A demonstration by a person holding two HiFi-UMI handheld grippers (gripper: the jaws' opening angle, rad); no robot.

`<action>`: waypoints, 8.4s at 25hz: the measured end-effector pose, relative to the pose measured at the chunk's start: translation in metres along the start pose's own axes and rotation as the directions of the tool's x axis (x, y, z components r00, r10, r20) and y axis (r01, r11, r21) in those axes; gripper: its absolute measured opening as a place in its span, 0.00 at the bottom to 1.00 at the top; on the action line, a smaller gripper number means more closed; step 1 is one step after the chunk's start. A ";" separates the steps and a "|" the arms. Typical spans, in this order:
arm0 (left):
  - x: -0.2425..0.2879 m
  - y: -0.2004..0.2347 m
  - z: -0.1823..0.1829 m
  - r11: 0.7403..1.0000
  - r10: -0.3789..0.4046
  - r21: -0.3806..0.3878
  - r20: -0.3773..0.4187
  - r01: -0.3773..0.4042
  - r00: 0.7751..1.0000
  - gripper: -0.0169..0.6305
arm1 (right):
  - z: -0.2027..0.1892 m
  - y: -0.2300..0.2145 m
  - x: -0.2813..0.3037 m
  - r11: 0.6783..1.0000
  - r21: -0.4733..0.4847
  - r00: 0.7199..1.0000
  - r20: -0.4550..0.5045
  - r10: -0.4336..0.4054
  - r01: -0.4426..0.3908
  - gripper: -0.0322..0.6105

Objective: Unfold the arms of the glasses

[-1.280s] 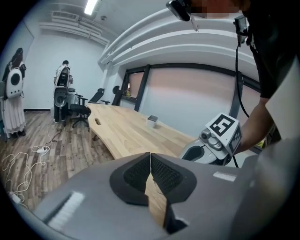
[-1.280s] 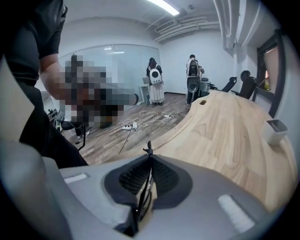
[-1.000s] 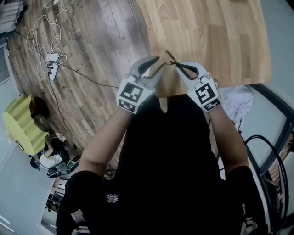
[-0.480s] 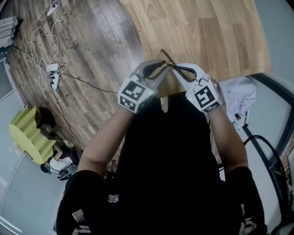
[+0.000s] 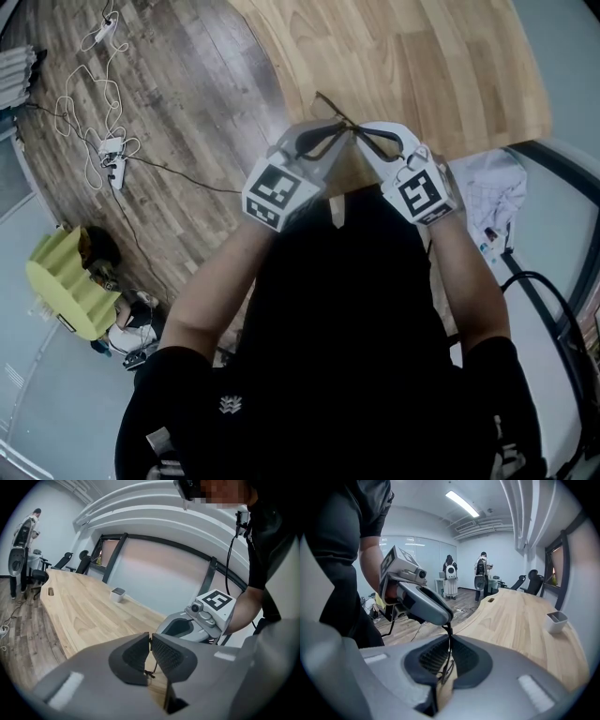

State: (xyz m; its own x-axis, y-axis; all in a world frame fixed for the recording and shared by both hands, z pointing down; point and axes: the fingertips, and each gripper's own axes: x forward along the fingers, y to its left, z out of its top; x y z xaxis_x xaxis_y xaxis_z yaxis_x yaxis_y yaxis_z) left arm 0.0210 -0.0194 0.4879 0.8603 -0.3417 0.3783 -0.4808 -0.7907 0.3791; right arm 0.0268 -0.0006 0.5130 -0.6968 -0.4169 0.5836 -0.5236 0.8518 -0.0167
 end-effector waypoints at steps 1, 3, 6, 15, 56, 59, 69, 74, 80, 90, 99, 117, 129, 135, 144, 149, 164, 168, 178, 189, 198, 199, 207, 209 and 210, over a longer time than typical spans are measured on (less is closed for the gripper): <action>0.001 -0.002 0.002 1.000 -0.001 0.008 -0.001 0.001 1.000 0.06 | 0.000 -0.001 -0.001 1.000 0.002 1.000 -0.002 -0.002 0.002 0.08; 0.002 -0.007 0.003 1.000 -0.003 0.029 -0.006 0.004 1.000 0.06 | -0.003 0.000 -0.005 1.000 0.007 1.000 -0.012 -0.006 0.007 0.08; 0.003 -0.015 0.003 0.998 -0.006 0.063 -0.016 0.007 1.000 0.06 | -0.008 0.003 -0.013 1.000 0.020 1.000 -0.018 -0.012 0.013 0.08; -0.002 -0.041 0.000 0.992 0.016 0.128 -0.038 -0.011 0.999 0.06 | -0.021 0.014 -0.043 0.999 0.037 1.000 -0.012 -0.021 0.021 0.08; -0.007 -0.104 0.016 0.973 -0.004 0.229 0.023 -0.002 1.000 0.15 | -0.071 0.038 -0.054 1.000 0.030 0.996 -0.092 -0.002 0.005 0.17; -0.013 -0.091 0.031 0.972 0.034 0.229 0.055 -0.046 0.998 0.16 | -0.070 0.036 -0.049 0.998 0.059 0.997 -0.081 0.001 0.004 0.17; -0.027 -0.045 0.044 0.967 0.141 0.205 0.075 -0.153 0.987 0.15 | -0.079 -0.009 -0.049 0.989 0.123 0.992 -0.104 -0.074 0.087 0.17; -0.025 -0.033 0.047 0.965 0.158 0.202 0.063 -0.167 0.985 0.15 | -0.091 -0.059 -0.053 0.974 0.153 0.978 -0.153 -0.144 0.168 0.17; -0.014 -0.018 0.047 0.963 0.165 0.213 0.019 -0.165 0.986 0.15 | -0.096 -0.111 -0.055 0.946 0.189 0.957 -0.174 -0.231 0.263 0.17; 0.033 0.025 0.005 0.952 0.141 0.294 -0.164 -0.088 0.976 0.16 | -0.113 -0.066 -0.047 0.944 0.243 0.963 -0.207 -0.172 0.221 0.17; 0.069 0.043 -0.048 0.881 0.075 0.462 -0.355 0.105 0.932 0.16 | -0.104 -0.031 -0.041 0.917 0.328 0.970 -0.163 -0.183 0.228 0.17; 0.097 0.048 -0.083 0.839 -0.056 0.453 -0.480 0.302 0.876 0.08 | -0.087 -0.025 -0.033 0.828 0.446 0.940 -0.161 -0.301 0.341 0.17; 0.073 0.024 -0.061 0.810 -0.131 0.495 -0.370 0.314 0.920 0.08 | -0.067 -0.055 -0.050 0.701 0.651 0.927 -0.013 -0.374 0.292 0.17; 0.065 0.020 -0.063 0.823 -0.114 0.494 -0.342 0.282 0.933 0.08 | -0.043 -0.057 -0.051 0.755 0.611 0.935 0.064 -0.348 0.239 0.17; 0.062 0.012 -0.059 0.826 -0.100 0.505 -0.307 0.251 0.946 0.08 | -0.032 -0.060 -0.052 0.781 0.584 0.942 0.080 -0.325 0.219 0.15; 0.060 0.013 -0.059 0.829 -0.092 0.505 -0.298 0.239 0.950 0.08 | -0.027 -0.059 -0.049 0.806 0.559 0.954 0.083 -0.288 0.194 0.09; 0.020 0.021 -0.047 0.872 -0.016 0.474 -0.223 0.123 0.975 0.13 | 0.003 -0.040 -0.036 0.882 0.448 0.975 0.092 -0.204 0.142 0.09; 0.000 0.027 -0.039 0.883 0.028 0.466 -0.183 0.062 0.983 0.13 | 0.008 -0.037 -0.034 0.893 0.427 0.977 0.089 -0.194 0.139 0.09; -0.042 0.042 -0.037 0.904 0.109 0.426 -0.123 -0.047 0.986 0.13 | 0.023 -0.022 -0.026 0.932 0.335 0.983 0.063 -0.171 0.140 0.09; -0.092 0.034 -0.029 0.902 0.148 0.416 -0.053 -0.113 0.988 0.13 | 0.042 0.012 -0.018 0.968 0.209 0.990 0.021 -0.143 0.135 0.09; -0.118 0.042 -0.030 0.915 0.192 0.361 0.001 -0.180 0.981 0.13 | 0.058 0.033 0.000 0.981 0.167 0.996 -0.010 -0.094 0.095 0.09; -0.121 0.043 -0.029 0.916 0.195 0.355 0.010 -0.185 0.981 0.13 | 0.059 0.036 0.002 0.982 0.163 0.996 -0.014 -0.092 0.093 0.09; -0.137 0.045 -0.012 0.930 0.206 0.295 0.076 -0.219 0.976 0.13 | 0.063 0.047 0.006 0.985 0.140 0.995 -0.026 -0.095 0.098 0.09; -0.137 0.049 -0.007 0.937 0.208 0.265 0.094 -0.226 0.974 0.13 | 0.068 0.047 0.006 0.986 0.131 0.995 -0.009 -0.102 0.102 0.11; -0.138 0.050 -0.006 0.941 0.213 0.248 0.098 -0.231 0.972 0.13 | 0.071 0.049 0.005 0.987 0.128 0.995 0.002 -0.098 0.096 0.13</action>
State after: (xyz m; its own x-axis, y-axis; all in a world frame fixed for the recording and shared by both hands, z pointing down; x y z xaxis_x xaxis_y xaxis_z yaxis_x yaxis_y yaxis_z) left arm -0.1224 -0.0088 0.4600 0.7507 -0.5502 0.3658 -0.6088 -0.7911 0.0594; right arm -0.0375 0.0168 0.4574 -0.6436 -0.4987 0.5806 -0.6466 0.7601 -0.0639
